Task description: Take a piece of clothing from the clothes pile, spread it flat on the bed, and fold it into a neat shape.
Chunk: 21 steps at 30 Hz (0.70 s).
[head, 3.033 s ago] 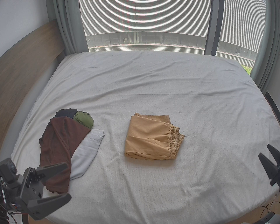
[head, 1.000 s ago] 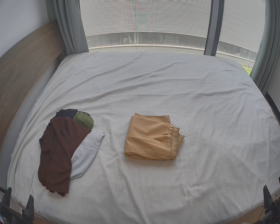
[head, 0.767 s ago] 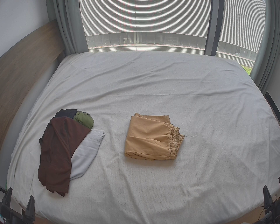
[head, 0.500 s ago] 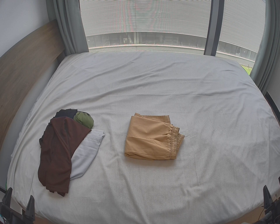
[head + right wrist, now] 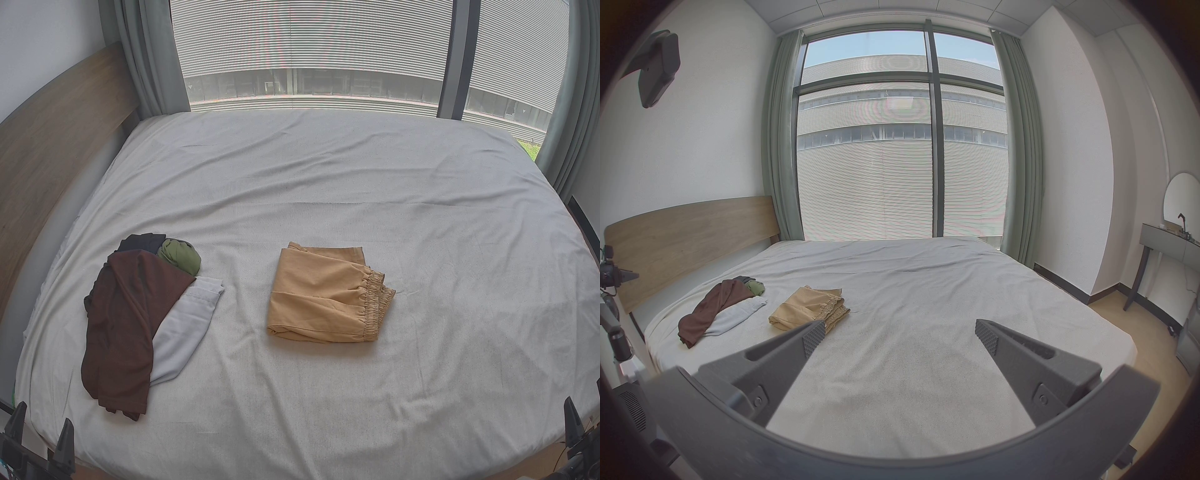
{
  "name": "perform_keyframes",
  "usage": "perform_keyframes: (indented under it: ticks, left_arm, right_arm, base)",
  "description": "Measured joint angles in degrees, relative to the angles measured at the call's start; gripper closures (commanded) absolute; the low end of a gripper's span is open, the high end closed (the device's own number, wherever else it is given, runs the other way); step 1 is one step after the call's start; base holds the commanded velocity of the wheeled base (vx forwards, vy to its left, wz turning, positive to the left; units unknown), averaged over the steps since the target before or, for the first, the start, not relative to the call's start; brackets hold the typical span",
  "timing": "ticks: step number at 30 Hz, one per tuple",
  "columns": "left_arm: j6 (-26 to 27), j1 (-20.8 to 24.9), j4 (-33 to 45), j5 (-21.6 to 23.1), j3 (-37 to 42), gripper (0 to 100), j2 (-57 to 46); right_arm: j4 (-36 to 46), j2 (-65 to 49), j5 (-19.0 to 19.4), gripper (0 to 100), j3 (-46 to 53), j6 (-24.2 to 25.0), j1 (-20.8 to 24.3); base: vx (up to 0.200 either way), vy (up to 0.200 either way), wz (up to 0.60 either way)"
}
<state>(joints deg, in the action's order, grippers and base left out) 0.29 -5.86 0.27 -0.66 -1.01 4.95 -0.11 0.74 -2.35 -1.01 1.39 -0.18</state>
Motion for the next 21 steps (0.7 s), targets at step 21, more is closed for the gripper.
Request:
perform_keyframes:
  ticks: [21]
  left_arm:
    - [-0.2,0.06,0.0,-0.02,0.0,0,0.06]
  right_arm:
    - [0.04,0.07,2.13,0,0.0,-1.83,0.07]
  base:
    - [0.0,0.0,0.0]
